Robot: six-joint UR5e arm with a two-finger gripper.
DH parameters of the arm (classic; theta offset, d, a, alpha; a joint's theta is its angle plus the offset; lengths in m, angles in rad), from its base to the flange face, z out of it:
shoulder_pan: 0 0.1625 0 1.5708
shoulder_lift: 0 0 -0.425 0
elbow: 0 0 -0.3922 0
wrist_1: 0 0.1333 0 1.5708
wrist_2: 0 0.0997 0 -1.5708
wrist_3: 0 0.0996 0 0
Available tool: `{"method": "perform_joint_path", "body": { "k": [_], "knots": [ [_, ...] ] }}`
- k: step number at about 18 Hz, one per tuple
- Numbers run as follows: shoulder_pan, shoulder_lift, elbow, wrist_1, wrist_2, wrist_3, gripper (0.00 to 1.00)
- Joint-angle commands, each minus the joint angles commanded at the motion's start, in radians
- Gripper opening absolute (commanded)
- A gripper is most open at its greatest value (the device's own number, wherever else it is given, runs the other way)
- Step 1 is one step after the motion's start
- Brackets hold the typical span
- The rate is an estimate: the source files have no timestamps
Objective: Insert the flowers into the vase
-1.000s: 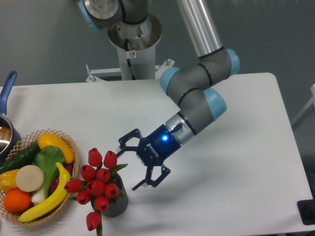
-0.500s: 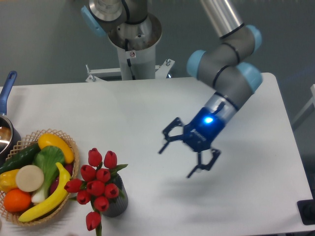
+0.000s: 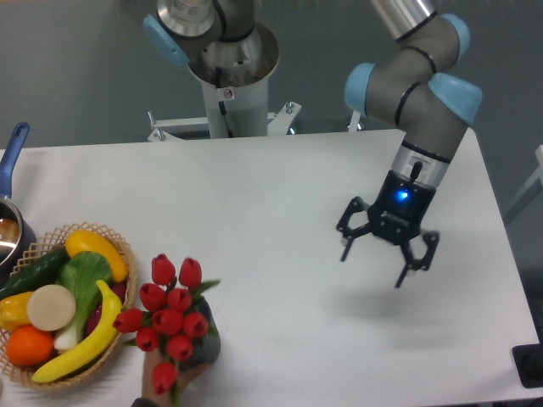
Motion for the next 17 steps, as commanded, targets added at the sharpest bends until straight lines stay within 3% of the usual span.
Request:
{"method": "perform_joint_path", "body": {
  "k": [5, 12, 17],
  "knots": [
    [-0.021, 0.058, -0.055, -0.026, 0.199, 0.003, 1.00],
    [-0.048, 0.094, -0.055, -0.230, 0.330, 0.005, 1.00],
    [-0.083, 0.092, -0.052, -0.241, 0.407, 0.005, 1.00]
  ]
}}
